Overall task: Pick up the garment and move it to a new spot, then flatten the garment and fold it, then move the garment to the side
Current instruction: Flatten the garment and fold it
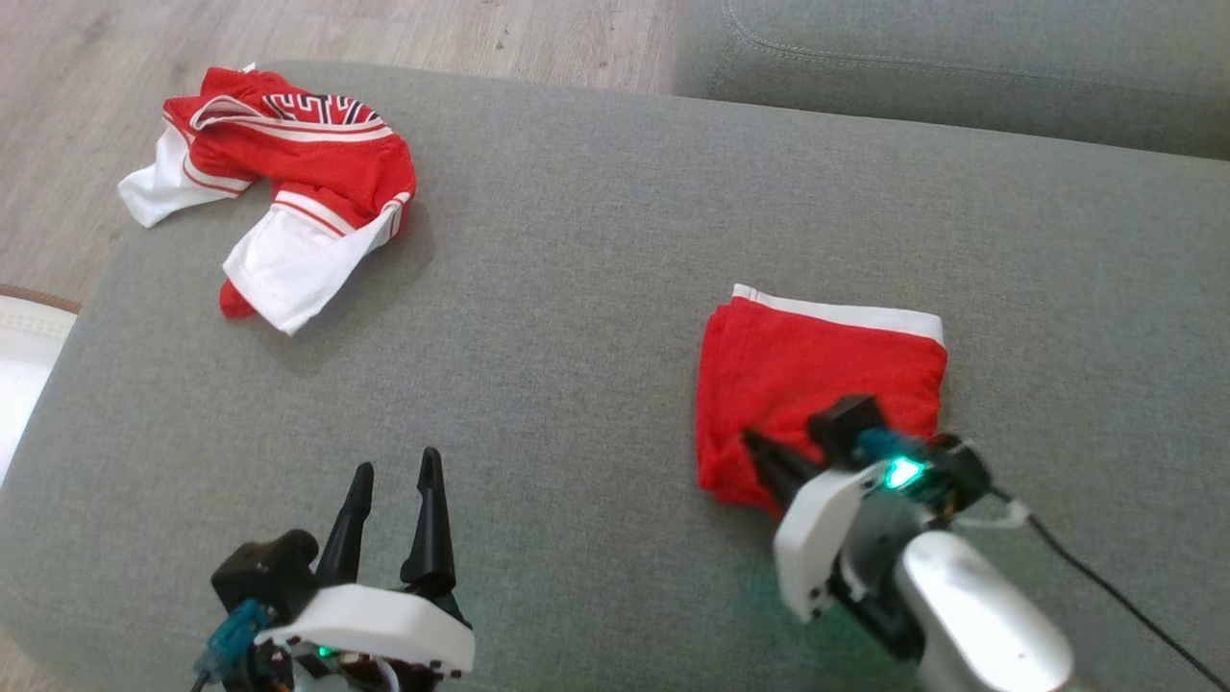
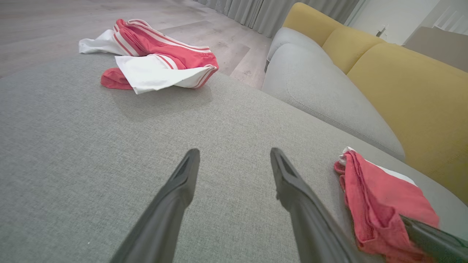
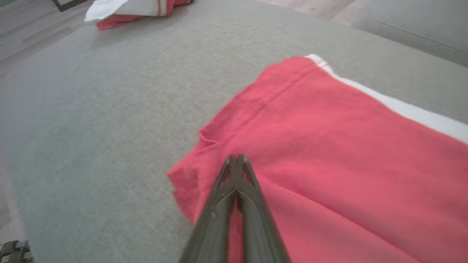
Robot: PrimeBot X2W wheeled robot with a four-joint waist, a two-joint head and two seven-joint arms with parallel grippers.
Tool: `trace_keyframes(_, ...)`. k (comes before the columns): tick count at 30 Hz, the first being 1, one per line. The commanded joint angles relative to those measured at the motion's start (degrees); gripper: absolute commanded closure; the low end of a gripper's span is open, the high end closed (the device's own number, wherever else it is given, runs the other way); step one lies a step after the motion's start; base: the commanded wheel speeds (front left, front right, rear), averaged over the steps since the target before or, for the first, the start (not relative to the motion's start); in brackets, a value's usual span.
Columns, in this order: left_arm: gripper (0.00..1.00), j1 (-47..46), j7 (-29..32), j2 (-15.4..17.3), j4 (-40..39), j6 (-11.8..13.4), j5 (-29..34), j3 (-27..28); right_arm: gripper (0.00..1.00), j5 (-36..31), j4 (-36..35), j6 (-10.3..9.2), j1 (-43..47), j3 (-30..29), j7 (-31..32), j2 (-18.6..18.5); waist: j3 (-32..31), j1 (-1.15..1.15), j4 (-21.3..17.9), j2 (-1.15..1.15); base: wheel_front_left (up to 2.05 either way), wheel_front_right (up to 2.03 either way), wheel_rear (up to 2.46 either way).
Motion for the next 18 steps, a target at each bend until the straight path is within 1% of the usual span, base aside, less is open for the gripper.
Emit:
trace_keyframes(1,0.00,-2.6,-0.6,0.7,-1.3,-0.2,0.3,2.6,1.00,0.7,-2.1,0.43,-1.7,2.5,0.0,0.1,0.0,0.00,0.0,0.00,0.00,0.00,0.00)
trace_keyframes(5,0.00,-2.6,-0.7,0.6,-1.4,-0.2,0.3,2.8,1.00,2.1,-1.7,0.43,-1.6,6.8,0.3,-0.4,0.1,0.00,-0.3,0.00,0.00,0.00,0.00)
trace_keyframes(9,0.00,-2.6,-0.8,0.5,-1.0,-0.3,0.3,2.9,1.00,3.1,-0.6,0.43,-1.9,8.8,-0.2,-0.2,0.2,0.00,-0.7,0.00,0.00,0.00,0.00)
trace_keyframes(12,0.00,-2.7,-0.9,0.5,-0.5,-0.6,0.6,3.0,1.00,3.6,-0.5,0.43,-2.5,8.8,-2.0,0.1,-0.1,0.00,-1.3,0.00,0.00,0.00,0.00)
trace_keyframes(15,0.00,-2.9,-1.1,0.7,0.0,-0.9,1.5,3.0,1.00,3.6,-1.7,0.43,-3.1,6.8,-5.0,0.6,-0.9,0.00,-2.1,0.00,0.00,0.00,0.00)
trace_keyframes(16,0.00,-2.9,-1.2,0.8,0.2,-0.9,2.0,2.9,0.84,3.3,-2.1,0.43,-3.2,5.6,-5.8,0.9,-1.2,0.00,-2.4,0.00,0.00,0.00,0.00)
trace_keyframes(17,0.00,-3.0,-1.2,0.9,0.5,-0.9,2.4,2.8,0.74,2.9,-2.6,0.43,-3.0,4.5,-6.6,1.1,-1.6,0.00,-2.6,0.00,0.00,0.00,0.00)
trace_keyframes(18,0.00,-3.0,-1.2,0.9,0.7,-1.0,2.7,2.7,0.58,2.6,-3.2,0.43,-2.8,2.9,-7.5,1.4,-2.1,0.00,-2.9,0.00,0.00,0.00,0.00)
